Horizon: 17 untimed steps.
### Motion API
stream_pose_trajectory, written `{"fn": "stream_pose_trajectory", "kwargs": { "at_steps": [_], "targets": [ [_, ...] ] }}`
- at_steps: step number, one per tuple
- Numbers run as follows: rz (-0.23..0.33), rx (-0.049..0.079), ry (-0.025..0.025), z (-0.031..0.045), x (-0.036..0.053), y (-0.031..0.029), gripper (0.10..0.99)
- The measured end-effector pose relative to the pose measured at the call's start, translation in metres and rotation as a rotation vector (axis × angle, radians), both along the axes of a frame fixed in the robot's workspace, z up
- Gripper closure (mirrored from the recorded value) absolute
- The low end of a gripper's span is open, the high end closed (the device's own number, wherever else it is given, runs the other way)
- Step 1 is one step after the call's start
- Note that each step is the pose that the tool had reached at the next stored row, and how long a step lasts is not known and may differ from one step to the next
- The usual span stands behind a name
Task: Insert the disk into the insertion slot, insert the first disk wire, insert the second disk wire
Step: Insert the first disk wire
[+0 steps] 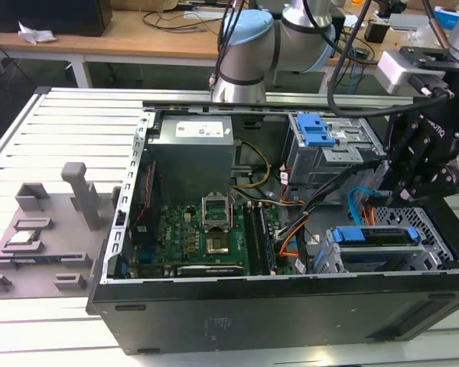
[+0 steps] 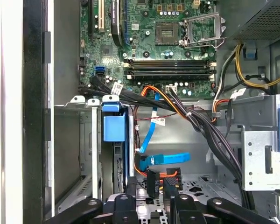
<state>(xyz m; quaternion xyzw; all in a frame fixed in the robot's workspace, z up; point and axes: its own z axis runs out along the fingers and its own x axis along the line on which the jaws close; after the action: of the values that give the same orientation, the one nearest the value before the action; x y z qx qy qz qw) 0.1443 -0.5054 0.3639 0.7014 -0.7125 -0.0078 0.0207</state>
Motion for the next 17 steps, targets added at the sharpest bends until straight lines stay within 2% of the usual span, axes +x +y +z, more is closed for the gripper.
{"fn": "stream_pose_trajectory", "kwargs": {
  "at_steps": [5,8,13,14,15,16,17],
  "targets": [
    [0.000,-0.001,0.0000,-0.0043,0.0000,0.0012,0.725],
    [0.000,-0.002,0.0000,-0.0096,0.0000,0.0018,0.725],
    [0.000,-0.008,0.0000,-0.0105,-0.0002,0.0018,0.725],
    [0.000,-0.008,0.0000,-0.0105,-0.0001,0.0018,0.737],
    [0.000,-0.009,0.0000,-0.0104,-0.0002,0.0018,0.871],
    [0.000,-0.009,0.0000,-0.0105,-0.0002,0.0018,0.918],
    [0.000,-0.009,-0.0001,-0.0105,-0.0002,0.0018,0.918]
  ]
}}
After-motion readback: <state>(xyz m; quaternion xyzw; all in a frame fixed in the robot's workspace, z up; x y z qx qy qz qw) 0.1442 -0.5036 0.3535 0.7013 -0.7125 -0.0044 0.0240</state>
